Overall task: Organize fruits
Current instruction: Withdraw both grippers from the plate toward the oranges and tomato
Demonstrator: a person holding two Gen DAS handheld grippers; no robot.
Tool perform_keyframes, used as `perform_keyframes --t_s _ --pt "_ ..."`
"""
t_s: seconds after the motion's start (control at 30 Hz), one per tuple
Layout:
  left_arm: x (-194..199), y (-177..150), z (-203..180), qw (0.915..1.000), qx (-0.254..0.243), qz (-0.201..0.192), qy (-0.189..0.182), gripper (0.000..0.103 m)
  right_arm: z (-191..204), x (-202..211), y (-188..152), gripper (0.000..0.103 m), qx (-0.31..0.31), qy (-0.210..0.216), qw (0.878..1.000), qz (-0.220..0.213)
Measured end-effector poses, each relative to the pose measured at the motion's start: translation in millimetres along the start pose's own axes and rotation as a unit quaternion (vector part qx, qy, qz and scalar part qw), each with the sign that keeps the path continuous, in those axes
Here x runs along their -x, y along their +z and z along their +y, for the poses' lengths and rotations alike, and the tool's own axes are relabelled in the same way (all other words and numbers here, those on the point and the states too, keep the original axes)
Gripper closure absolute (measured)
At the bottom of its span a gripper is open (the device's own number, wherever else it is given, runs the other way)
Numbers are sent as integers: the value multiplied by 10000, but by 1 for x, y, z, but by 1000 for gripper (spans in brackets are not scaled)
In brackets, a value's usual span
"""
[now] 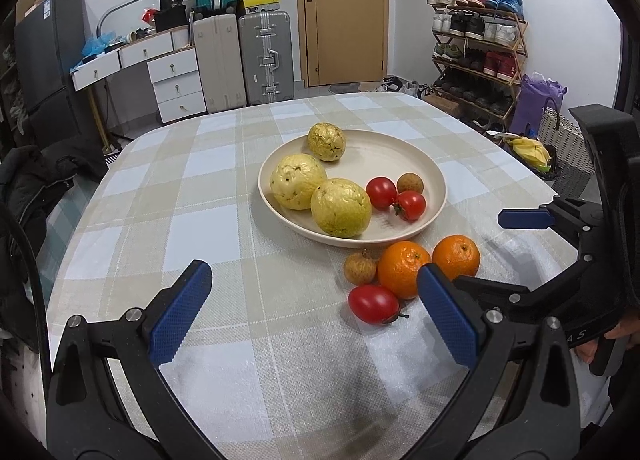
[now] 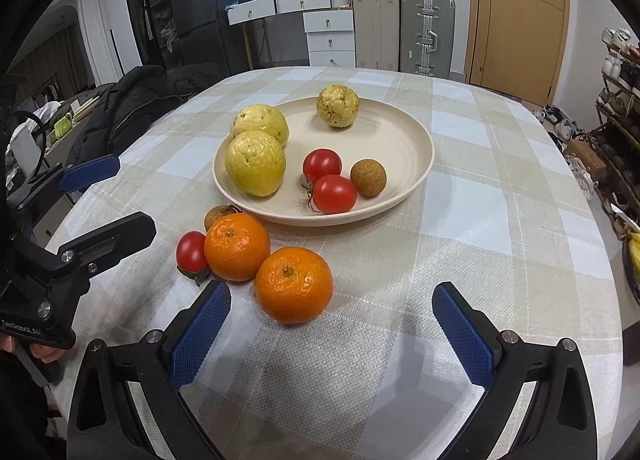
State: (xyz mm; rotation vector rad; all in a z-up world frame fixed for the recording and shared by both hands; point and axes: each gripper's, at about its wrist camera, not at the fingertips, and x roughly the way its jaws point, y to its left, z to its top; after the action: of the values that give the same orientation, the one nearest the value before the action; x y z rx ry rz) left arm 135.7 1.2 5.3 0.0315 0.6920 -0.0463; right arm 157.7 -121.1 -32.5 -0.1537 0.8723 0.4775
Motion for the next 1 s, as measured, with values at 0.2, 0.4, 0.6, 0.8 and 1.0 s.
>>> perform_keyframes --t_s 0.2,0.4,0.6,0.8,1.0 --pt "-6 -2 -2 9999 -35 113 11 1 0 -5 0 0 -63 -87 9999 122" --pt "-10 -4 -4 9998 -101 182 8 1 0 -6 -1 0 -25 -109 9999 123" --pt "-15 -6 -8 9994 -198 294 9 1 -1 -7 -2 0 -32 -145 9997 167" --pt "-19 -8 -11 9989 -292 379 0 1 -3 -9 -1 0 -114 -136 9997 186" --pt "-25 -11 -12 9981 -310 520 106 1 -1 -10 0 8 -29 -56 9998 198"
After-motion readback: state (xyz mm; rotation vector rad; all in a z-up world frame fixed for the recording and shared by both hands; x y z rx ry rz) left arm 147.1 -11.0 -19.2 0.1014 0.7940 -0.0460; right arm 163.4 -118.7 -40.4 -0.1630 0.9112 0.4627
